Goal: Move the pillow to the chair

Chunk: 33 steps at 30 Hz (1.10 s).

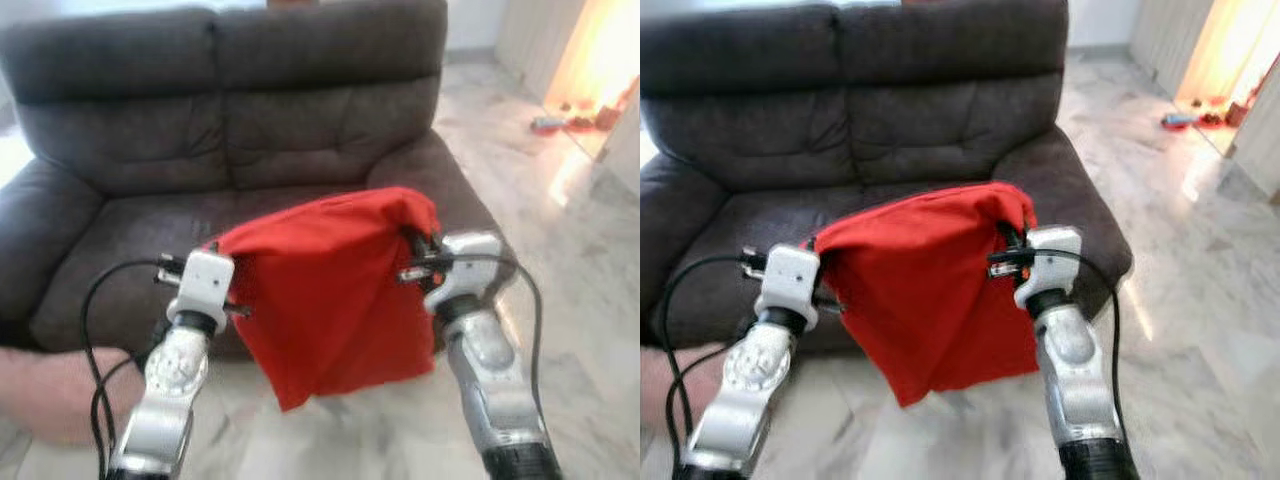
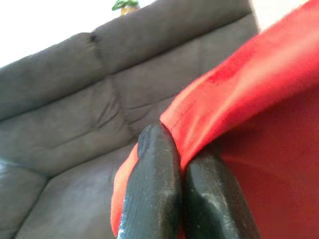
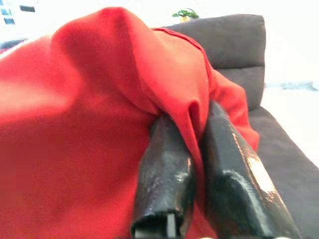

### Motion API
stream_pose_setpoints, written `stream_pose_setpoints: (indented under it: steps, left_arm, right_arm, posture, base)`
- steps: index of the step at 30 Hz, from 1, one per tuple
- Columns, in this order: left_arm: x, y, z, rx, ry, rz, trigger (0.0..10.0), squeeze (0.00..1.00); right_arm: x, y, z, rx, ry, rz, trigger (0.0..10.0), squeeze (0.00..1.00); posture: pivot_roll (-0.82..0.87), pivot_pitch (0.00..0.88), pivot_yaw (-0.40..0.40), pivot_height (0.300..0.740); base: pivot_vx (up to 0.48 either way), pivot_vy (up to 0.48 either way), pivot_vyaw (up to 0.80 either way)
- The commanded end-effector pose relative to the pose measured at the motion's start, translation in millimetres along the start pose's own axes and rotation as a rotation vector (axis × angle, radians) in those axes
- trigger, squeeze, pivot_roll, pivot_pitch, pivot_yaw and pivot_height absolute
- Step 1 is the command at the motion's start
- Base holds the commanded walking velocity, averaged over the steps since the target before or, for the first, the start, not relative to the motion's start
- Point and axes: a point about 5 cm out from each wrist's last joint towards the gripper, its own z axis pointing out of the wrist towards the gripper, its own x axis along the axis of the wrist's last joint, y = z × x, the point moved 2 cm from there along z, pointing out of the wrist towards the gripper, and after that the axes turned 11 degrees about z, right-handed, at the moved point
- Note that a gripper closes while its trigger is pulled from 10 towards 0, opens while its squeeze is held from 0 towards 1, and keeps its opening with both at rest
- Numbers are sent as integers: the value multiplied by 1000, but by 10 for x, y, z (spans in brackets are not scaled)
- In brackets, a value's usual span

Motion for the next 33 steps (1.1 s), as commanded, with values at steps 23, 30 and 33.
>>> stream_pose_setpoints:
  steps: [23,30,33]
  left_arm:
    - [528,-331,11,126,203,120,10000,0]
    - [572,-351,17,133,214,166,10000,0]
    - [583,-364,26,142,217,172,10000,0]
  right_arm:
    - [441,-182,111,56,211,-8,10000,0]
    - [588,-206,109,37,291,-13,10000,0]
    - [601,-209,108,35,296,-11,10000,0]
  posture:
    - [21,19,49,740]
    - [27,26,52,740]
    - [27,29,55,740]
  base:
    - [0,0,0]
    - [0,0,0]
    - [0,0,0]
